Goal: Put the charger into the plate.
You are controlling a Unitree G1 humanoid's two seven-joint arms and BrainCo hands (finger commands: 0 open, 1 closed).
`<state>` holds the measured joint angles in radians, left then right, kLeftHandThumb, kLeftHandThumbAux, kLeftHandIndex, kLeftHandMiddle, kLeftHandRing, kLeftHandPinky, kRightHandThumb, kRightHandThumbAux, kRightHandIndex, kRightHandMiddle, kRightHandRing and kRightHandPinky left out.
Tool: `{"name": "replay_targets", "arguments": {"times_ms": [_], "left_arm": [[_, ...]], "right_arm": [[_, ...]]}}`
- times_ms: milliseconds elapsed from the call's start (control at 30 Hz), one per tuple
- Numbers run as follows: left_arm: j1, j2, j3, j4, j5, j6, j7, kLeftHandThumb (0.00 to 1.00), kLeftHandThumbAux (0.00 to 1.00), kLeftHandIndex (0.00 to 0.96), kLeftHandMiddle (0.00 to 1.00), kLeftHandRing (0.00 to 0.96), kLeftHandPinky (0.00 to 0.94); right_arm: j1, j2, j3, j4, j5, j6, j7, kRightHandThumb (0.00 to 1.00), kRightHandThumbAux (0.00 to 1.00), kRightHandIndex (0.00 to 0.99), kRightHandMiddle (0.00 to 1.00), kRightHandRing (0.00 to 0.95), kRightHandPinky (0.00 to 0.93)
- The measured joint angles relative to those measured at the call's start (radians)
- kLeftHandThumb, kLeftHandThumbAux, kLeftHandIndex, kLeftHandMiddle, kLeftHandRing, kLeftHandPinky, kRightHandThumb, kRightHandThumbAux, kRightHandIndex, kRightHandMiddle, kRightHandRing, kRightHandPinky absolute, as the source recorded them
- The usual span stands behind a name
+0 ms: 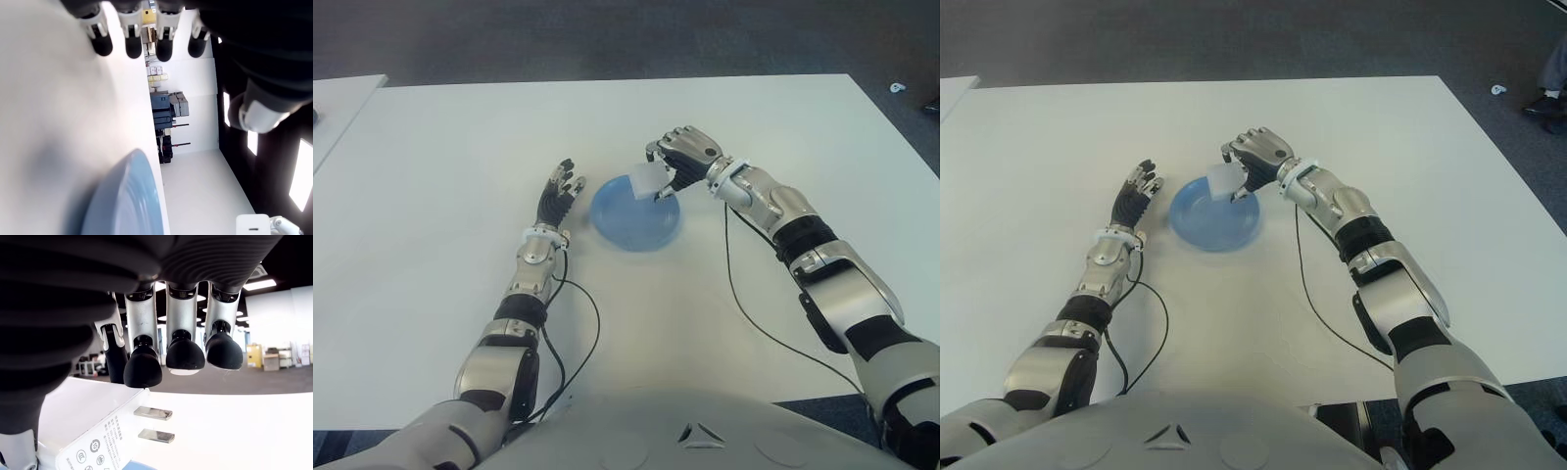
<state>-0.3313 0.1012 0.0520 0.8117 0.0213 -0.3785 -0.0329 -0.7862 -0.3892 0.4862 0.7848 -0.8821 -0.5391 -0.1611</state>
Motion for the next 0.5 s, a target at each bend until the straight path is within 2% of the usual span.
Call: {"name": "replay_targets", "arguments": {"times_ms": [133,267,367,467,500], "left_arm": [[0.004,-0.003,-0.002,-0.015,0.0,0.014,0.002,0.0,0.493,0.052,0.079,0.06,0.049],[0.007,-0.004,-0.008,-0.024,0.001,0.021,0.006,0.0,0.492,0.054,0.076,0.059,0.058],[0.009,-0.004,-0.012,-0.028,0.001,0.025,0.007,0.0,0.493,0.057,0.074,0.058,0.054],[0.009,-0.004,-0.016,-0.03,0.001,0.026,0.008,0.0,0.495,0.058,0.074,0.058,0.053],[0.009,-0.004,-0.016,-0.031,0.001,0.026,0.008,0.0,0.496,0.057,0.074,0.058,0.051]], "right_arm": [[-0.006,0.005,0.003,0.037,0.02,-0.014,-0.01,0.742,0.707,0.441,0.85,0.839,0.818],[-0.007,0.01,0.004,0.066,0.036,-0.028,-0.015,0.741,0.707,0.441,0.831,0.821,0.784],[-0.009,0.016,0.007,0.081,0.046,-0.031,-0.017,0.728,0.707,0.435,0.778,0.771,0.732],[-0.013,0.019,0.017,0.087,0.046,-0.036,-0.017,0.704,0.709,0.422,0.68,0.665,0.616],[-0.015,0.019,0.022,0.088,0.046,-0.04,-0.017,0.602,0.604,0.344,0.594,0.579,0.526]]}}
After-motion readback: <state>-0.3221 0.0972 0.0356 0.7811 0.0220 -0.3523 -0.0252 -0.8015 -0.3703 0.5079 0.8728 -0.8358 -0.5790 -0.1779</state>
